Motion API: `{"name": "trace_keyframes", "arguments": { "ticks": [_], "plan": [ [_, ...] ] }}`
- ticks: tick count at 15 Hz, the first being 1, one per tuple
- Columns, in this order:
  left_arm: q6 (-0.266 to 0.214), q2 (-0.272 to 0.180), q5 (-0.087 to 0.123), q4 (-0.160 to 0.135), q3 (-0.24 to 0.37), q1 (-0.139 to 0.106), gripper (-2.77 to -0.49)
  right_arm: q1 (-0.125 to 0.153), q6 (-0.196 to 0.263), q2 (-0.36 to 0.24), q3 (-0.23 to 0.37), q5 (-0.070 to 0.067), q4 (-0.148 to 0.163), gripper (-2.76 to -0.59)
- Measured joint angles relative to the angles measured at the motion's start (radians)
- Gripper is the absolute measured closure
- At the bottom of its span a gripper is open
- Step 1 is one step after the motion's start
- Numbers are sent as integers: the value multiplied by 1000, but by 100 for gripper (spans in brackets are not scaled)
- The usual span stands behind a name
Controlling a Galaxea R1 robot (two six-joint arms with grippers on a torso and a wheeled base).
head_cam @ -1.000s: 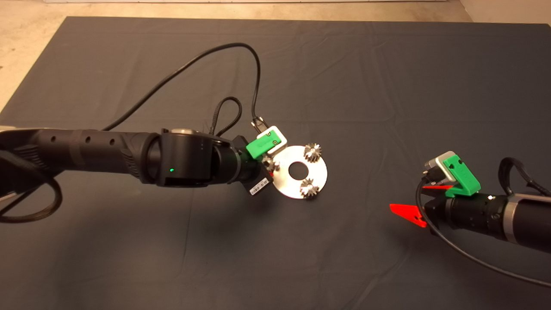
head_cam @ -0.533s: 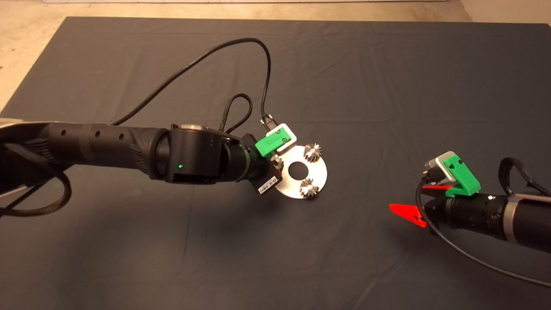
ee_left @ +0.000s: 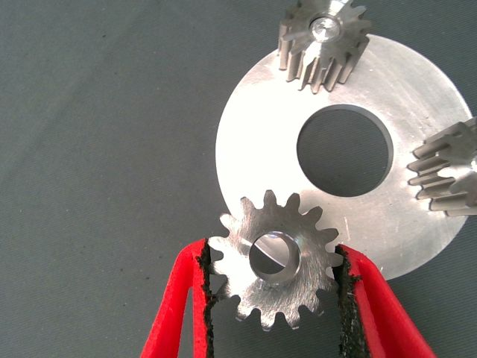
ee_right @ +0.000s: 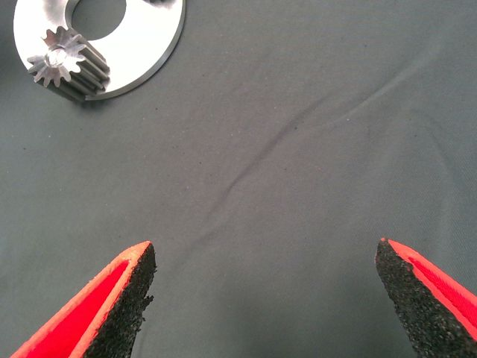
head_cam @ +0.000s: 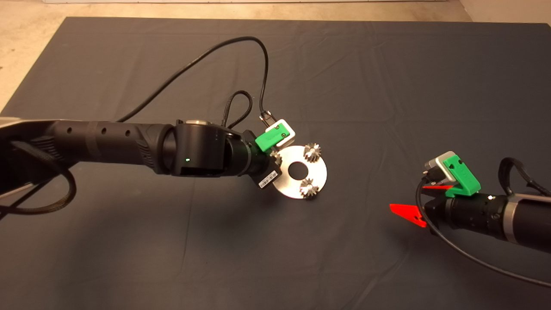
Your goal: Install three planetary gears onto the carrier pins
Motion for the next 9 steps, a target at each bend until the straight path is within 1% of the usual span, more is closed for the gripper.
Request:
{"name": "trace_keyframes", "arguments": {
  "ticks": [5, 9],
  "plan": [
    [0, 2, 0, 0, -11, 1, -75, 0, 0, 0, 0, 2, 0, -220],
    [0, 39, 0, 0, -25, 2, -75, 0, 0, 0, 0, 3, 0, -220]
  ]
}}
